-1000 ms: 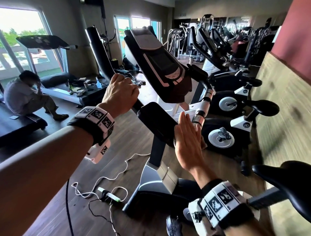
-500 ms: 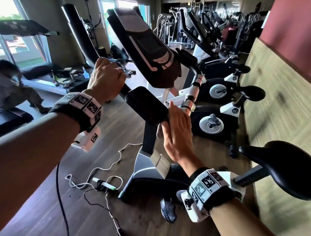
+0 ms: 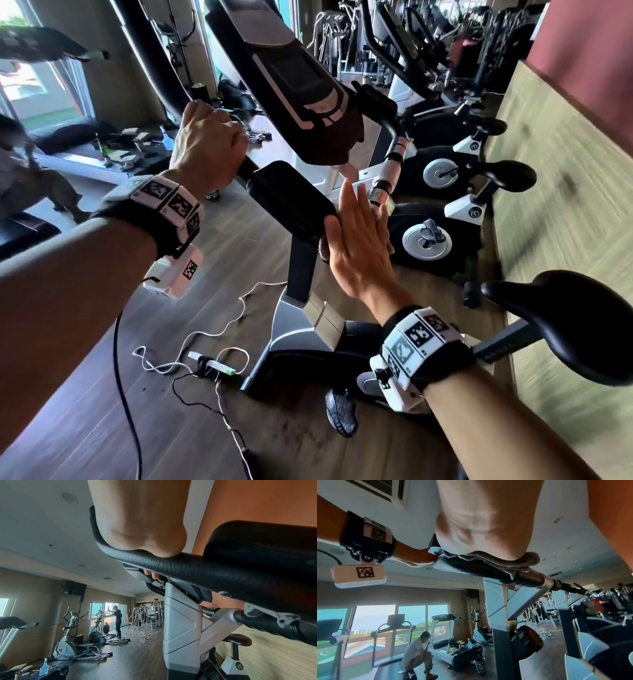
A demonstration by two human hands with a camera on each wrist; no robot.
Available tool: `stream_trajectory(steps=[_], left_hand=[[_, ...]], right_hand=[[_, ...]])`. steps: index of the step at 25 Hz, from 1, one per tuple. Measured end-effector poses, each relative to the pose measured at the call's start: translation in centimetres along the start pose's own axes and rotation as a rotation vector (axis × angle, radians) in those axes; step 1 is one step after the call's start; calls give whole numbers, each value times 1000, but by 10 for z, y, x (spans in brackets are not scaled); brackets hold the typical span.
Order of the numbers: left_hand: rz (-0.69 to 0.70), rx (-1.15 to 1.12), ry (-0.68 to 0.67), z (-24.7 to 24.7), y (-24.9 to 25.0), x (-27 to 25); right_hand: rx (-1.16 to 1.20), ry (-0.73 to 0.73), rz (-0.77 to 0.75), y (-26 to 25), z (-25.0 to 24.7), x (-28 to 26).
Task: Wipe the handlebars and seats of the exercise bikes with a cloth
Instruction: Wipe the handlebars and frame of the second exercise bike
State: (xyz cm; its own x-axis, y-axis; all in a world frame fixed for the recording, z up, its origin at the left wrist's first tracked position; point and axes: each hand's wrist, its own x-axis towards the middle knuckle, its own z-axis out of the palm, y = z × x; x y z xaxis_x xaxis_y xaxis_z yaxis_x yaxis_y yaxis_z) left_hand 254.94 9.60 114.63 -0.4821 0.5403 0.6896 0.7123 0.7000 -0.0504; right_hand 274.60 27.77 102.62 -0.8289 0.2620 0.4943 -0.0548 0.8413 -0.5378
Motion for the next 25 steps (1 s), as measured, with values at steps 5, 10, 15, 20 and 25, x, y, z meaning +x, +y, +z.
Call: stream_trajectory(steps=[5,10,15,20,25], left_hand=[[-14,15,18,3,-3,-1],[-33,35,-23,3,-5,2],[-153,-11,-236,-10,6,11],[-276,-121,-549,-9,70,21],[-195,205,-528,4,98,10]], right_hand=[[-5,78,-69,-6,15,-28],[22,115,-197,20,10,-5],[237,252,-210,41,2,-11],[294,323,-181,77,-38,18],[64,-24,-485,87,-23,28]])
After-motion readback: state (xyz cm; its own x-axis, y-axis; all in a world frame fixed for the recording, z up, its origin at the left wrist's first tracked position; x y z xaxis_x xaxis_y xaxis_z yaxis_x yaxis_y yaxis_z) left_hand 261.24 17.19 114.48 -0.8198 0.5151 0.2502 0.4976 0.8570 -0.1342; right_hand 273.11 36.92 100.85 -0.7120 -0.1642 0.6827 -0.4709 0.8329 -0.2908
